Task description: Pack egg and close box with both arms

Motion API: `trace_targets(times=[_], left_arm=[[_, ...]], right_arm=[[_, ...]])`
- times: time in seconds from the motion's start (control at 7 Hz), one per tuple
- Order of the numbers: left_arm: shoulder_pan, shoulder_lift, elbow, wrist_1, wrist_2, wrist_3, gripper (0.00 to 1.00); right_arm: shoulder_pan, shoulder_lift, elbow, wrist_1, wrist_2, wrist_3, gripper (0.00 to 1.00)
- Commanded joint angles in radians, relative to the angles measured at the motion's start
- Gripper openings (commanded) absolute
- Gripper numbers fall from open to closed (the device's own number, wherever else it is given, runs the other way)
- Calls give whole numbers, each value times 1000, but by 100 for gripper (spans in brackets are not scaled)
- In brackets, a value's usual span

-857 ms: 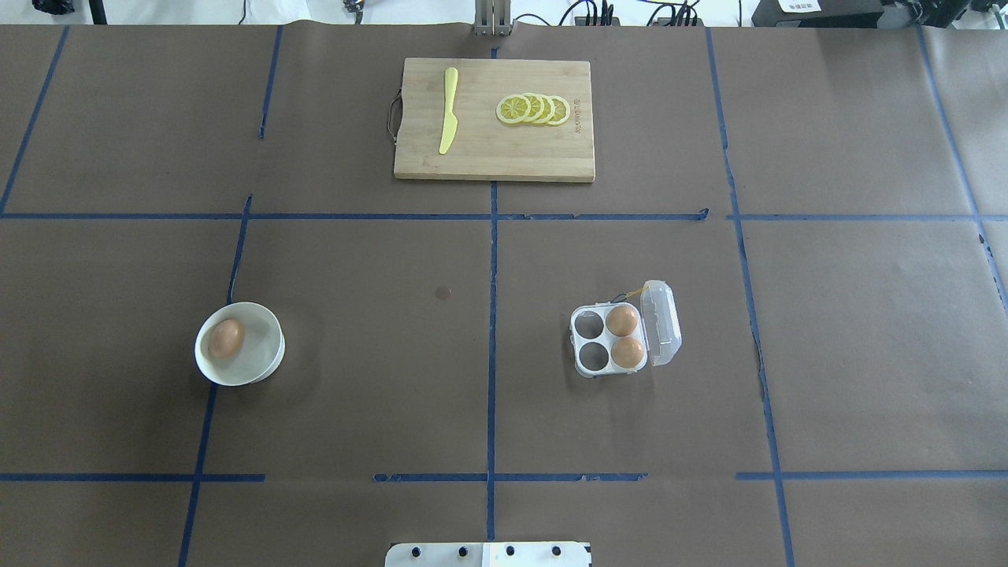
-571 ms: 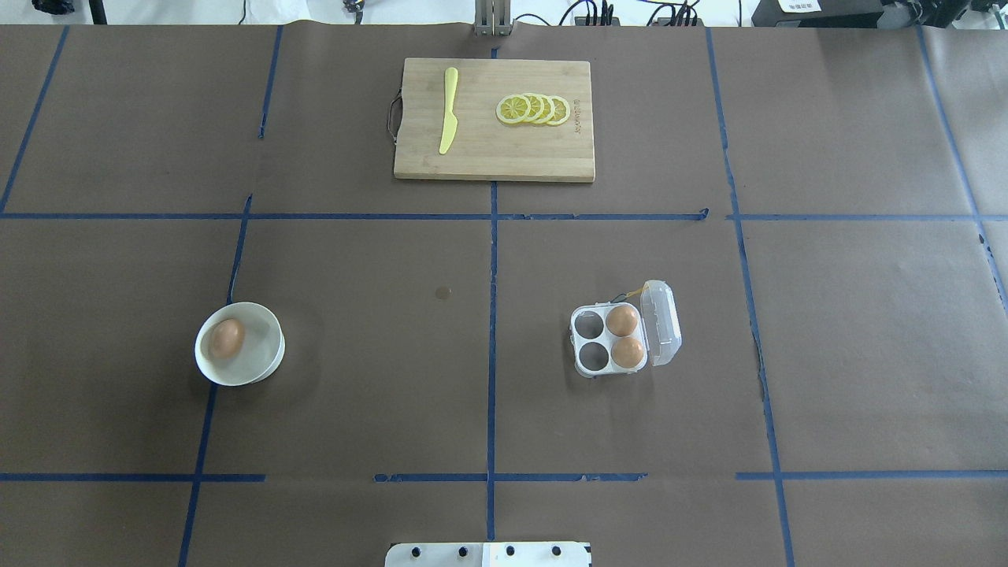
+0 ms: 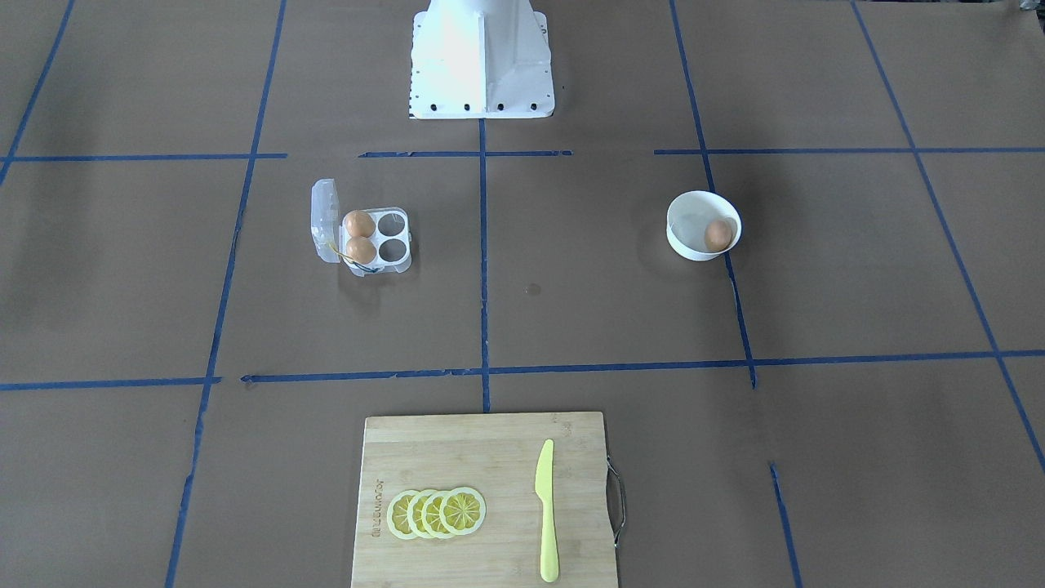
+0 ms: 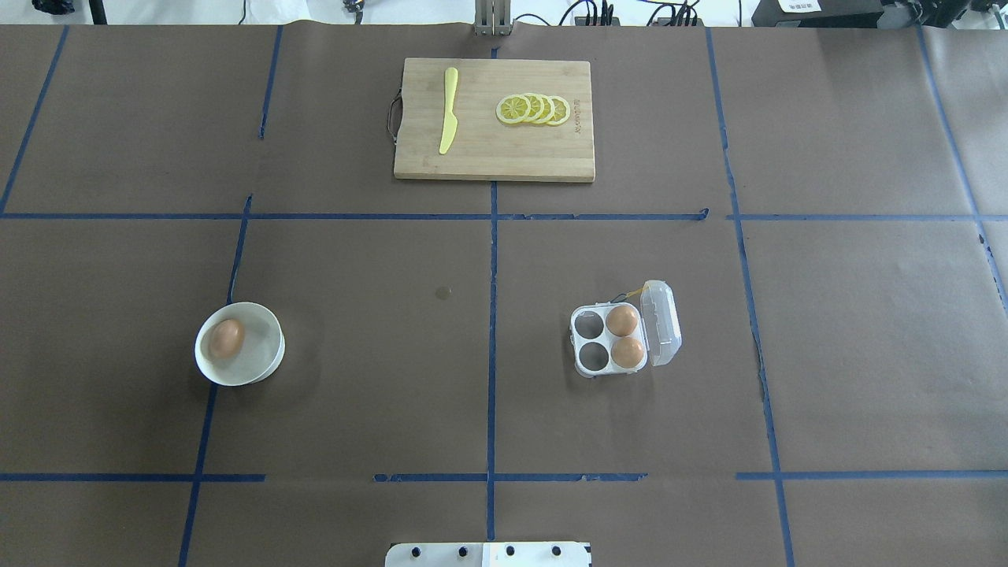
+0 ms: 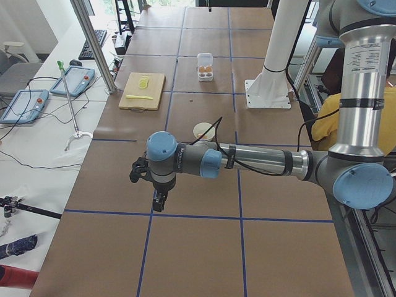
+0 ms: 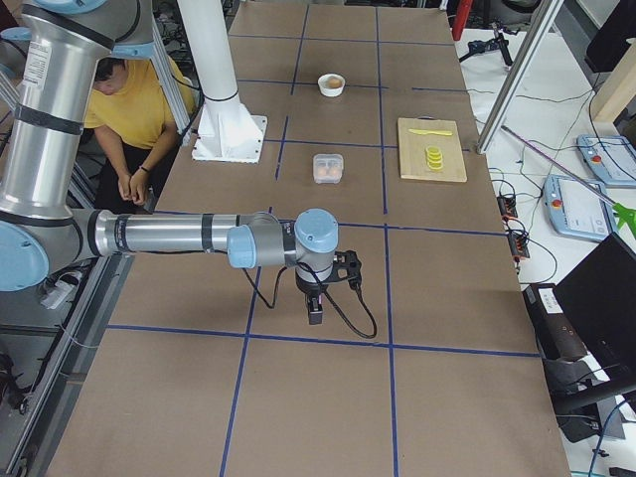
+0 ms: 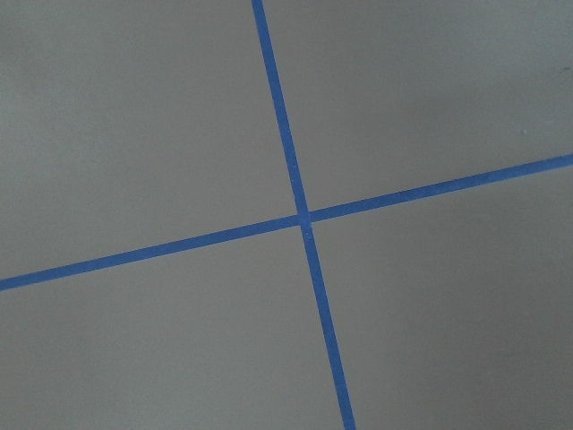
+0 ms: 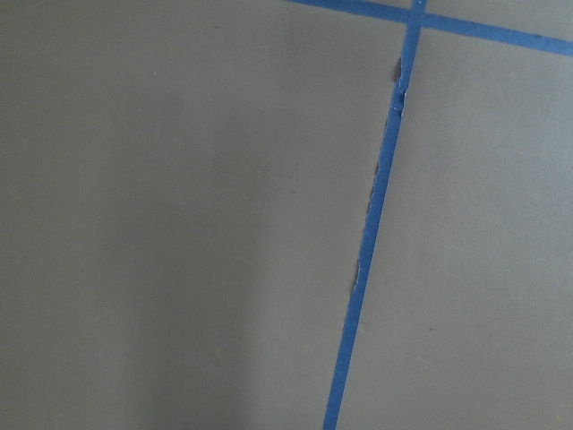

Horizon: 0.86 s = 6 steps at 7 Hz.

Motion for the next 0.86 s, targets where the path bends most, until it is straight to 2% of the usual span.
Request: trace_targets(times=[0.0, 0.29, 0.43, 0.57, 0.71], left_arm=[[2, -6, 6, -113, 0, -7, 100], [1, -6, 10, -293, 0, -7, 100], [2, -10, 23, -420, 2, -7, 100], [2, -8, 26, -599, 5, -7, 100], [5, -8, 29, -707, -12, -7, 100]], right_arm=[[9, 19, -18, 139, -8, 10, 100], [26, 45, -16, 140, -8, 16, 100], [26, 46, -13, 140, -6, 17, 100], [26, 45, -10, 141, -3, 20, 100], [26, 45, -12, 141, -3, 19, 100]])
